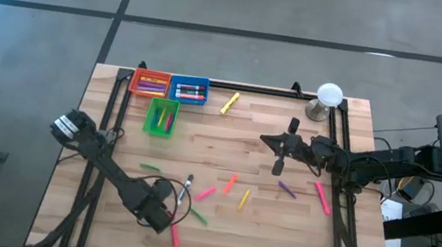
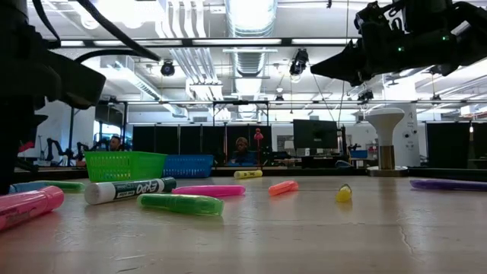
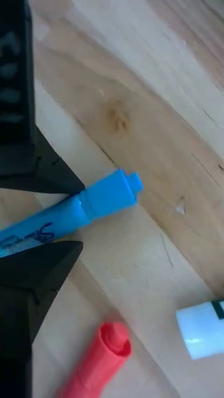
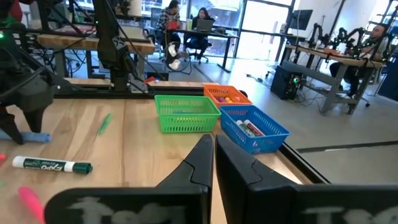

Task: Pick & Place Markers
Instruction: Put the dark blue highlighter into the orange bin

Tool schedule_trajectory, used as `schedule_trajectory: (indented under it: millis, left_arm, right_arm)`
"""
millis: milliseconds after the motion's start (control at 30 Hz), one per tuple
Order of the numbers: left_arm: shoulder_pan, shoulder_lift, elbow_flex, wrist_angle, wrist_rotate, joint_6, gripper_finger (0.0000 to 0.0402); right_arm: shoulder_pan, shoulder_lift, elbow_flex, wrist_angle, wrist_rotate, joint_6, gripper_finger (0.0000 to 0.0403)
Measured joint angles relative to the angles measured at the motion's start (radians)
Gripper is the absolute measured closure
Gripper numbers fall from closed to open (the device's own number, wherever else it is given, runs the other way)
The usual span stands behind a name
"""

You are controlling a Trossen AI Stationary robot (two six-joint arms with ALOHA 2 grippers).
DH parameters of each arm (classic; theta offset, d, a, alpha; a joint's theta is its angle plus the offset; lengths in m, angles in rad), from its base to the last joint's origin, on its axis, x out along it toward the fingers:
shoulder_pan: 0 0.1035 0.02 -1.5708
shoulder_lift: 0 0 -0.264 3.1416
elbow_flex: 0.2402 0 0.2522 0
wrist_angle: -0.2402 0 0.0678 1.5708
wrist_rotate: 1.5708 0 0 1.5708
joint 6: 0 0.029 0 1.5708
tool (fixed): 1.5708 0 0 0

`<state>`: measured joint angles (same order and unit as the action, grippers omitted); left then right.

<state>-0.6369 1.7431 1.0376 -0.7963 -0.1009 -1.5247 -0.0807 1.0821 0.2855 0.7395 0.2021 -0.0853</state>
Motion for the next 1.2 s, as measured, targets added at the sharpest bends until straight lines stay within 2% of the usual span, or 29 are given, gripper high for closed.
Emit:
schedule_trajectory:
  millis: [233, 333, 500, 700, 867, 933, 1100, 1200]
  left_arm:
    - [0.004, -0.013, -0.016, -0.024, 0.011, 0.081, 0.0336]
    - [0.028, -0.040, -0.021, -0.123, 0.012, 0.139, 0.0350]
    - [0.106, -0.127, 0.028, -0.310, -0.114, 0.362, 0.0350]
    - [0.290, -0.233, 0.079, -0.424, -0.356, 0.782, 0.0350]
    - [0.528, -0.304, 0.056, -0.419, -0.520, 1.184, 0.0350]
    - [0.633, -0.318, 0.033, -0.398, -0.568, 1.398, 0.0350]
    - [0.888, -0.352, -0.056, -0.137, -0.640, 1.959, 0.0350]
    - [1.069, -0.355, -0.103, 0.053, -0.667, 2.189, 0.0350]
  right_arm:
    - [0.000, 0.000, 0.000, 0.000, 0.000, 0.002, 0.0392]
    - [0.000, 0.000, 0.000, 0.000, 0.000, 0.003, 0.0392]
    - [0.000, 0.000, 0.000, 0.000, 0.001, 0.003, 0.0392]
    - [0.000, 0.000, 0.000, 0.001, 0.002, 0.003, 0.0392]
    - [0.000, 0.000, 0.000, 0.000, 0.002, 0.002, 0.0392]
    - [0.000, 0.000, 0.000, 0.000, 0.001, 0.001, 0.0392]
    - [0.000, 0.000, 0.000, 0.001, 0.001, -0.008, 0.0392]
    - [0.000, 0.000, 0.000, 0.002, 0.000, -0.018, 0.0392]
